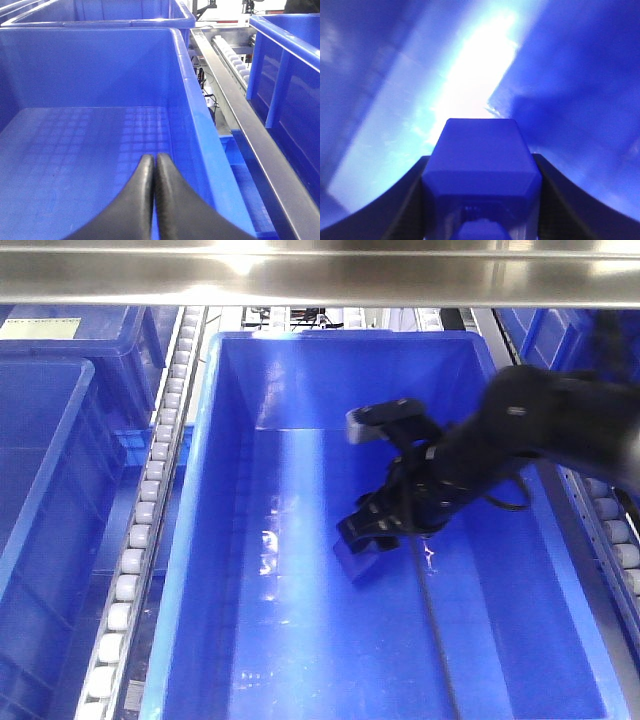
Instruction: Pour parts from conveyor to right shelf
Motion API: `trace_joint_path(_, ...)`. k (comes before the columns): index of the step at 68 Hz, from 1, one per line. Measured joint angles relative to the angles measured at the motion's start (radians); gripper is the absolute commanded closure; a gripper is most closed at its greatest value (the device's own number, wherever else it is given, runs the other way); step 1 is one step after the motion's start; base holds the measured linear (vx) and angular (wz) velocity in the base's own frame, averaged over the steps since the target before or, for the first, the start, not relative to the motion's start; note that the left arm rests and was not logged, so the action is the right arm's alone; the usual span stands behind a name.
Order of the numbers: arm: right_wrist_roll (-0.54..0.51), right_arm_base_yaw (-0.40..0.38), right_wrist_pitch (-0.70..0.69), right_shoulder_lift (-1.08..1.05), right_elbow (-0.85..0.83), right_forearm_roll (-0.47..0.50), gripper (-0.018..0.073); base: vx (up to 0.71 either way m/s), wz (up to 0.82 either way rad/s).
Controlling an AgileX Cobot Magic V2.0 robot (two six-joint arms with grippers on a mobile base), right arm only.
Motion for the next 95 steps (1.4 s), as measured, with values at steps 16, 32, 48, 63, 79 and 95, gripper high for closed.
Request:
trace_joint_path(16, 0.055, 0.000, 0.034, 0.159, -0.113, -0.060, 0.0565, 0.00, 0.00)
trace_joint_path(32, 0.139, 0.001, 0.087, 0.231, -0.176, -0.174, 0.0565, 0.00, 0.00)
trace_joint_path(48, 0.158, 0.003, 0.105, 0.246, -0.191, -0.182, 0.0538, 0.00, 0.00)
trace_joint_path(63, 0.165, 0.003, 0.107, 0.248, -0.192, -0.182, 0.0319, 0.00, 0.00)
trace_joint_path(79, 0.164, 0.004, 0.135, 0.255, -0.207, -0.191, 0.0003, 0.00, 0.00)
trace_joint_path(95, 0.165, 0.004, 0.150, 0.223, -0.251, -0.199, -0.0016, 0.00, 0.00)
